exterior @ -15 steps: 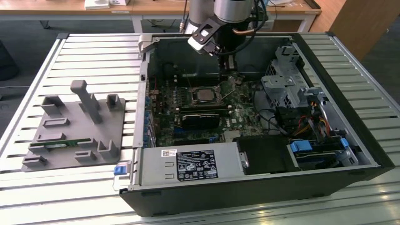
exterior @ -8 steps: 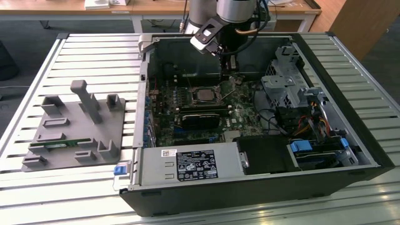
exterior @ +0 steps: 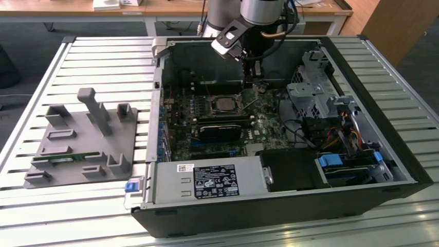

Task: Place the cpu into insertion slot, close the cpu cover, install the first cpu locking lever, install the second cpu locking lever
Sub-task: 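Close the cpu cover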

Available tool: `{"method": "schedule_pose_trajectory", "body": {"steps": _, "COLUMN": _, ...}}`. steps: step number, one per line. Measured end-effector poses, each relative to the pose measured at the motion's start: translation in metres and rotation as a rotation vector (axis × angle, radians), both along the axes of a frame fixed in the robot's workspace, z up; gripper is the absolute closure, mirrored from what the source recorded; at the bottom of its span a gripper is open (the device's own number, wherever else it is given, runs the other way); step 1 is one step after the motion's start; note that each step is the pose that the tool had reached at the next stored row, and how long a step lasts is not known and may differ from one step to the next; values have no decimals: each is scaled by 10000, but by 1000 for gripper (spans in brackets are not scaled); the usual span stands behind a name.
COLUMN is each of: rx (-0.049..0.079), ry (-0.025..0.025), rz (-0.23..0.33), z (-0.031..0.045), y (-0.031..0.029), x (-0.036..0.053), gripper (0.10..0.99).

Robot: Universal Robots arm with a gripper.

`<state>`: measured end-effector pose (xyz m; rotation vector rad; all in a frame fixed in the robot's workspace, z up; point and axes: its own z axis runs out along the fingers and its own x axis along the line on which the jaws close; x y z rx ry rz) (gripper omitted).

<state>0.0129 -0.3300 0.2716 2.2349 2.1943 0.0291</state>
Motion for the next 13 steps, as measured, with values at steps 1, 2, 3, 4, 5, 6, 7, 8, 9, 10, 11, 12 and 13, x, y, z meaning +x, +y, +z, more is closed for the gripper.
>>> {"method": "schedule_pose_trajectory", "body": {"steps": 1, "rx": 0, "ry": 14, "rz": 0, "z": 0, "y": 0, "x": 7, "gripper": 980}}
{"method": "schedule_pose_trajectory", "body": {"steps": 2, "rx": 2, "ry": 27, "rz": -1, "z": 0, "y": 0, "x": 13, "gripper": 980}}
{"method": "schedule_pose_trajectory", "body": {"steps": 3, "rx": 5, "ry": 40, "rz": 0, "z": 0, "y": 0, "x": 20, "gripper": 980}}
{"method": "schedule_pose_trajectory", "body": {"steps": 4, "rx": 7, "ry": 55, "rz": 0, "z": 0, "y": 0, "x": 28, "gripper": 980}}
{"method": "schedule_pose_trajectory", "body": {"steps": 5, "rx": 8, "ry": 75, "rz": 0, "z": 0, "y": 0, "x": 40, "gripper": 980}}
{"method": "schedule_pose_trajectory", "body": {"steps": 6, "rx": 9, "ry": 103, "rz": 0, "z": 0, "y": 0, "x": 57, "gripper": 980}}
{"method": "schedule_pose_trajectory", "body": {"steps": 7, "rx": 9, "ry": 133, "rz": -1, "z": 0, "y": 0, "x": 73, "gripper": 980}}
{"method": "schedule_pose_trajectory", "body": {"steps": 8, "rx": 7, "ry": 157, "rz": -1, "z": 0, "y": 0, "x": 86, "gripper": 980}}
{"method": "schedule_pose_trajectory", "body": {"steps": 9, "rx": 8, "ry": 169, "rz": 0, "z": 0, "y": 0, "x": 96, "gripper": 980}}
{"method": "schedule_pose_trajectory", "body": {"steps": 10, "rx": 7, "ry": 182, "rz": 0, "z": 0, "y": 0, "x": 108, "gripper": 980}}
{"method": "schedule_pose_trajectory", "body": {"steps": 11, "rx": 8, "ry": 194, "rz": 0, "z": 0, "y": 0, "x": 119, "gripper": 980}}
{"method": "schedule_pose_trajectory", "body": {"steps": 12, "rx": 8, "ry": 207, "rz": 0, "z": 0, "y": 0, "x": 134, "gripper": 980}}
{"method": "schedule_pose_trajectory", "body": {"steps": 13, "rx": 9, "ry": 218, "rz": 0, "z": 0, "y": 0, "x": 152, "gripper": 980}}
